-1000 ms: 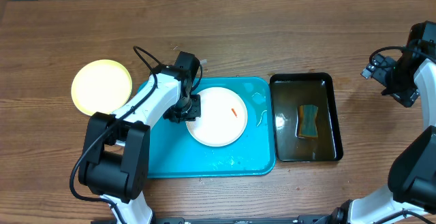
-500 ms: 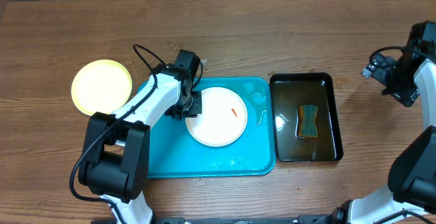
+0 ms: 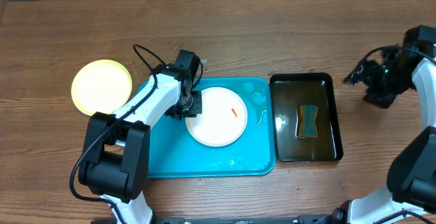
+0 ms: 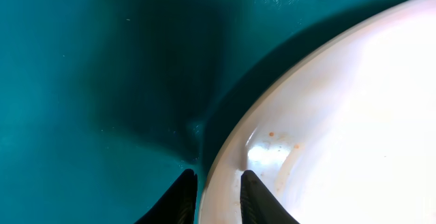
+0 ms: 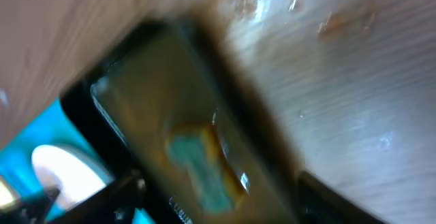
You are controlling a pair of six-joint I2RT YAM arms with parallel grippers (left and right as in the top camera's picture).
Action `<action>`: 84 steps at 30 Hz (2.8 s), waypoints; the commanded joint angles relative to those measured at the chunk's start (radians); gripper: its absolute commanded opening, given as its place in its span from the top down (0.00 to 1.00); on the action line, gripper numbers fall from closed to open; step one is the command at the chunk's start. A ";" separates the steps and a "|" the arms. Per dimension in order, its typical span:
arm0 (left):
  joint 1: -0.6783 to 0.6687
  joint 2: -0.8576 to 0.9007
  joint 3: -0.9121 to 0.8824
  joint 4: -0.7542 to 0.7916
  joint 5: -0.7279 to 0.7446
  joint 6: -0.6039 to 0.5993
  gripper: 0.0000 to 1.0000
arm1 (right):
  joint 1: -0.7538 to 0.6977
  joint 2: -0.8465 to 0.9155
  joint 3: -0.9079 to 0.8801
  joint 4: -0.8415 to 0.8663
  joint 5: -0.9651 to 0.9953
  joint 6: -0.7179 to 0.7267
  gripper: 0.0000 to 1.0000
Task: Clean dirty plates on tray and stack at the side
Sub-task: 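Lower the right gripper into the black tray toward the sponge, then grasp the sponge with the right gripper and dip it in the water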
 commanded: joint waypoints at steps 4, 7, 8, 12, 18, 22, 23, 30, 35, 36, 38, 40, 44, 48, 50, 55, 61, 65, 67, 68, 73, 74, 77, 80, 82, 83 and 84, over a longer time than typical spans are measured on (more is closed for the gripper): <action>-0.007 0.002 -0.010 0.008 -0.010 0.015 0.75 | 0.160 -0.008 0.017 -0.124 0.077 -0.040 0.36; -0.007 0.002 -0.010 0.007 -0.010 0.015 0.75 | 0.257 -0.008 -0.020 -0.133 0.210 -0.004 0.36; -0.007 0.002 -0.010 0.007 -0.010 0.015 0.75 | 0.277 -0.008 -0.034 -0.125 0.245 0.024 0.35; -0.007 0.002 -0.010 0.008 -0.010 0.015 0.75 | 0.347 -0.008 -0.100 -0.062 0.335 0.100 0.32; -0.007 0.002 -0.010 0.008 -0.010 0.015 0.75 | 0.446 -0.008 -0.269 0.166 0.326 0.100 0.30; -0.007 0.002 -0.010 0.008 -0.010 0.015 0.75 | 0.481 -0.007 -0.360 0.269 0.327 0.100 0.30; -0.007 0.002 -0.010 0.008 -0.010 0.015 0.75 | 0.485 -0.007 -0.381 0.291 0.327 0.100 0.30; -0.007 0.002 -0.010 0.008 -0.010 0.015 0.74 | 0.488 -0.007 -0.442 0.344 0.327 0.100 0.70; -0.007 0.002 -0.010 0.008 -0.010 0.015 0.74 | 0.488 -0.007 -0.433 0.324 0.327 0.095 0.96; -0.007 0.002 -0.010 0.008 -0.010 0.015 0.74 | 0.484 -0.007 -0.424 0.318 0.327 0.095 0.72; -0.007 0.002 -0.010 0.008 -0.010 0.015 0.74 | 0.478 -0.008 -0.407 0.314 0.327 0.095 0.34; -0.007 0.002 -0.010 0.008 -0.010 0.015 0.74 | 0.476 -0.008 -0.391 0.320 0.332 0.092 0.24; -0.007 0.002 -0.010 0.008 -0.010 0.015 0.73 | 0.476 -0.007 -0.384 0.369 0.346 0.093 0.24; -0.007 0.002 -0.010 0.008 -0.010 0.016 0.73 | 0.477 -0.007 -0.388 0.378 0.346 0.097 0.82; -0.007 0.002 -0.010 0.008 -0.010 0.015 0.73 | 0.477 -0.007 -0.389 0.379 0.346 0.096 0.58; -0.007 0.002 -0.010 0.008 -0.010 0.015 0.73 | 0.467 -0.007 -0.388 0.438 0.346 0.096 0.31; -0.007 0.002 -0.010 0.008 -0.010 0.015 0.73 | 0.465 -0.007 -0.388 0.532 0.346 0.097 0.81; -0.007 0.002 -0.010 0.008 -0.010 0.015 0.71 | 0.465 -0.008 -0.382 0.541 0.346 0.096 0.78; -0.007 0.002 -0.010 0.008 -0.010 0.015 0.69 | 0.465 -0.008 -0.361 0.515 0.346 0.095 0.55; -0.007 0.002 -0.010 0.008 -0.010 0.015 0.69 | 0.465 -0.008 -0.348 0.494 0.346 0.095 0.53; -0.007 0.002 -0.010 0.008 -0.010 0.015 0.68 | 0.465 -0.008 -0.282 0.358 0.346 0.096 0.51; -0.007 0.002 -0.010 0.008 -0.010 0.015 0.68 | 0.465 -0.008 -0.280 0.335 0.346 0.095 0.51; -0.007 0.002 -0.010 0.009 -0.010 0.015 0.68 | 0.467 -0.008 -0.286 0.277 0.346 0.096 0.53; -0.007 0.002 -0.010 0.009 -0.010 0.015 0.68 | 0.466 -0.008 -0.313 0.287 0.346 0.087 0.54; -0.007 0.002 -0.010 0.009 -0.010 0.015 0.68 | 0.467 -0.008 -0.340 0.319 0.346 0.073 0.54; -0.007 0.002 -0.010 0.008 -0.010 0.015 0.68 | 0.467 -0.007 -0.354 0.335 0.346 0.073 0.54; -0.007 0.002 -0.010 0.008 -0.010 0.015 0.68 | 0.467 -0.007 -0.375 0.361 0.345 0.073 0.54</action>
